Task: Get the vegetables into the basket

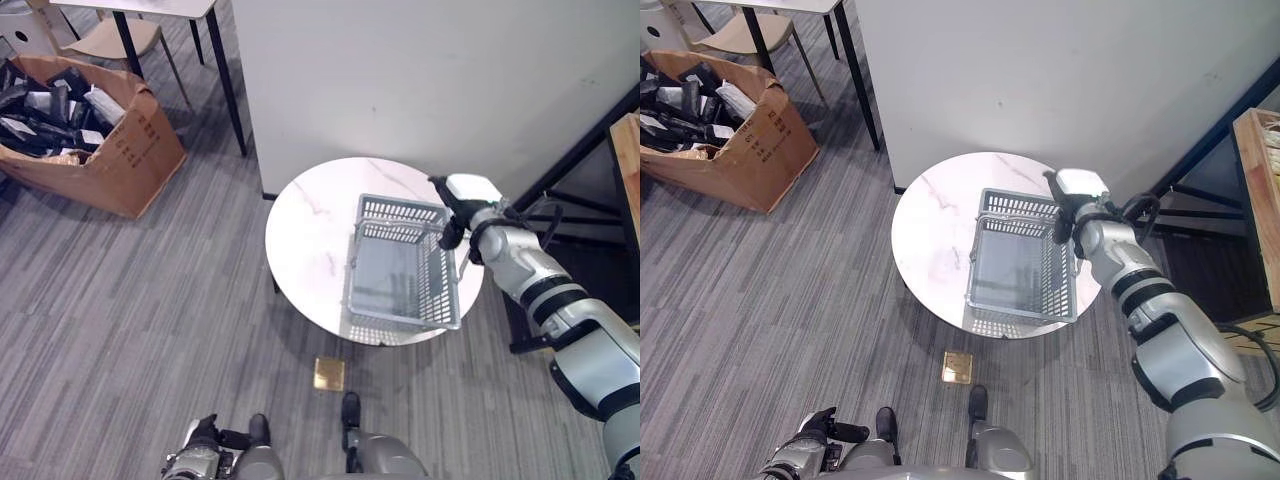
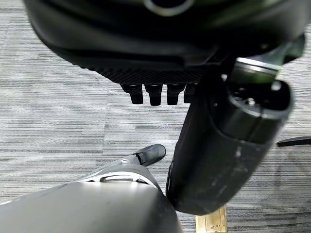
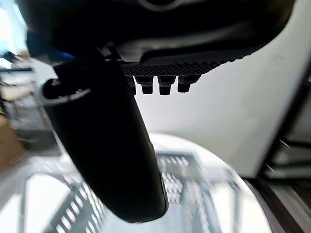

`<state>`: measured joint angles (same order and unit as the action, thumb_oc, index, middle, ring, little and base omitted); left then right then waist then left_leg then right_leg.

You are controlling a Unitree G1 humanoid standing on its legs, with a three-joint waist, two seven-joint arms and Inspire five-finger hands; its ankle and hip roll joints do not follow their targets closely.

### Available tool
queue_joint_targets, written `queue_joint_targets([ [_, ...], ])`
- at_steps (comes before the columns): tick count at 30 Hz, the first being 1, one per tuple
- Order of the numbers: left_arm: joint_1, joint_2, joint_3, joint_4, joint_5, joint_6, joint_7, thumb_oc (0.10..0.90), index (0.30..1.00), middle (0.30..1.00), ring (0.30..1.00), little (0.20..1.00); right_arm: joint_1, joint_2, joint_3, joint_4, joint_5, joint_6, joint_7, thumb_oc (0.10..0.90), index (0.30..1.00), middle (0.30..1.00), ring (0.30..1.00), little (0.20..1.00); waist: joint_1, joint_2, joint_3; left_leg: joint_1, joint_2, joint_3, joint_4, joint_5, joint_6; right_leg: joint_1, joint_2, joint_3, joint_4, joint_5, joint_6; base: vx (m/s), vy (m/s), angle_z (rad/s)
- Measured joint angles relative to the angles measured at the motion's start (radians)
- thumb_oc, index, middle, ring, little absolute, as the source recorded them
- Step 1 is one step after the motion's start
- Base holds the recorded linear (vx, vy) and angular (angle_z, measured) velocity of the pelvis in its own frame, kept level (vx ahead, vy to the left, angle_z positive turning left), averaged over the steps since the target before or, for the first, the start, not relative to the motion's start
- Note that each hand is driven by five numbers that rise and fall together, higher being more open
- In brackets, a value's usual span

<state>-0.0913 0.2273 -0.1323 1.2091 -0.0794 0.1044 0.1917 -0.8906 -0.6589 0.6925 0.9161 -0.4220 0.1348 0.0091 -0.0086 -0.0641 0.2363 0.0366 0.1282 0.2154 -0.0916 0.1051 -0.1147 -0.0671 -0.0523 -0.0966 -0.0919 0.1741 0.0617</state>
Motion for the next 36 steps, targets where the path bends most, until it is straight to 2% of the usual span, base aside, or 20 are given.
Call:
queue_joint_targets([
  [3,-0.005,-0.003,-0.032,0.0,0.0,-0.011,0.0,0.9,1.0,1.0,1.0,1.0,-0.009,0.022,0.031,0.112,0.0,-0.004,0.007,0.9,1.0,1.0,1.0,1.0,0.0,0.013,-0.01,-0.034,-0.002,-0.007,0.0,0.008,0.002,-0.031,-0.002,-0.007,0.0,0.006,0.001,-0.08,-0.014,0.06],
  [7,-0.008,-0.017,-0.038,0.003,0.0,-0.019,-0.003,0.9,1.0,1.0,1.0,1.0,-0.031,0.04,0.031,0.168,-0.001,-0.004,-0.013,0.9,1.0,1.0,1.0,1.0,-0.002,0.04,-0.023,-0.073,0.001,-0.019,0.0,0.019,0.006,-0.063,-0.001,-0.02,0.004,0.01,-0.003,-0.03,-0.02,0.08],
  [11,-0.014,-0.023,-0.065,0.003,0.0,-0.025,-0.005,0.9,1.0,1.0,1.0,1.0,-0.071,0.062,0.031,0.236,-0.001,0.0,-0.022,0.9,1.0,1.0,1.0,1.0,0.004,0.055,-0.032,-0.094,0.002,-0.031,0.0,0.024,0.004,-0.077,-0.001,-0.031,0.001,0.009,-0.003,0.01,-0.016,0.1],
  [16,-0.017,-0.026,-0.07,0.003,-0.001,-0.026,-0.004,0.9,1.0,1.0,1.0,1.0,-0.084,0.079,0.031,0.257,-0.001,0.01,-0.031,0.9,1.0,1.0,1.0,1.0,0.011,0.059,-0.034,-0.101,0.003,-0.037,0.0,0.023,0.0,-0.081,0.0,-0.037,0.0,0.009,-0.003,0.0,-0.007,0.02],
  [20,-0.017,-0.026,-0.07,0.003,-0.01,-0.026,-0.002,0.9,1.0,1.0,1.0,1.0,-0.101,0.101,0.041,0.257,-0.001,0.021,-0.028,0.9,1.0,1.0,1.0,1.0,0.011,0.059,-0.035,-0.102,0.004,-0.039,0.0,0.025,0.002,-0.081,0.0,-0.039,0.002,0.009,-0.003,0.0,-0.002,0.01],
  [23,-0.02,-0.027,-0.07,0.004,-0.02,-0.025,-0.002,0.9,1.0,1.0,1.0,1.0,-0.13,0.156,0.063,0.243,-0.001,0.01,-0.021,0.9,1.0,1.0,1.0,1.0,0.016,0.058,-0.036,-0.102,0.004,-0.041,0.001,0.026,0.002,-0.081,0.001,-0.04,0.005,0.01,-0.004,0.0,0.0,0.0],
  [27,-0.021,-0.027,-0.069,0.004,-0.021,-0.024,-0.002,0.9,1.0,1.0,1.0,1.0,-0.133,0.178,0.076,0.171,0.0,0.003,-0.011,0.9,1.0,1.0,1.0,1.0,0.024,0.055,-0.038,-0.098,0.003,-0.049,0.001,0.026,0.002,-0.072,0.0,-0.046,0.005,0.01,-0.004,0.01,0.001,0.06],
  [32,-0.023,-0.011,-0.069,0.008,-0.021,-0.023,-0.001,0.9,1.0,1.0,1.0,1.0,-0.2,0.219,0.111,0.142,-0.001,-0.006,-0.004,0.9,1.0,1.0,1.0,1.0,0.045,0.022,-0.055,-0.096,0.002,-0.053,0.001,0.027,0.003,-0.069,-0.001,-0.048,0.005,0.016,-0.012,-0.02,0.003,0.01],
  [36,-0.024,-0.002,-0.07,0.008,-0.022,-0.026,-0.001,0.9,1.0,1.0,1.0,1.0,-0.227,0.23,0.112,0.193,-0.003,-0.009,-0.006,0.9,1.0,1.0,1.0,1.0,0.048,0.009,-0.055,-0.105,0.002,-0.063,0.001,0.028,0.0,-0.071,-0.002,-0.058,0.005,0.008,-0.002,-0.03,0.005,0.07],
])
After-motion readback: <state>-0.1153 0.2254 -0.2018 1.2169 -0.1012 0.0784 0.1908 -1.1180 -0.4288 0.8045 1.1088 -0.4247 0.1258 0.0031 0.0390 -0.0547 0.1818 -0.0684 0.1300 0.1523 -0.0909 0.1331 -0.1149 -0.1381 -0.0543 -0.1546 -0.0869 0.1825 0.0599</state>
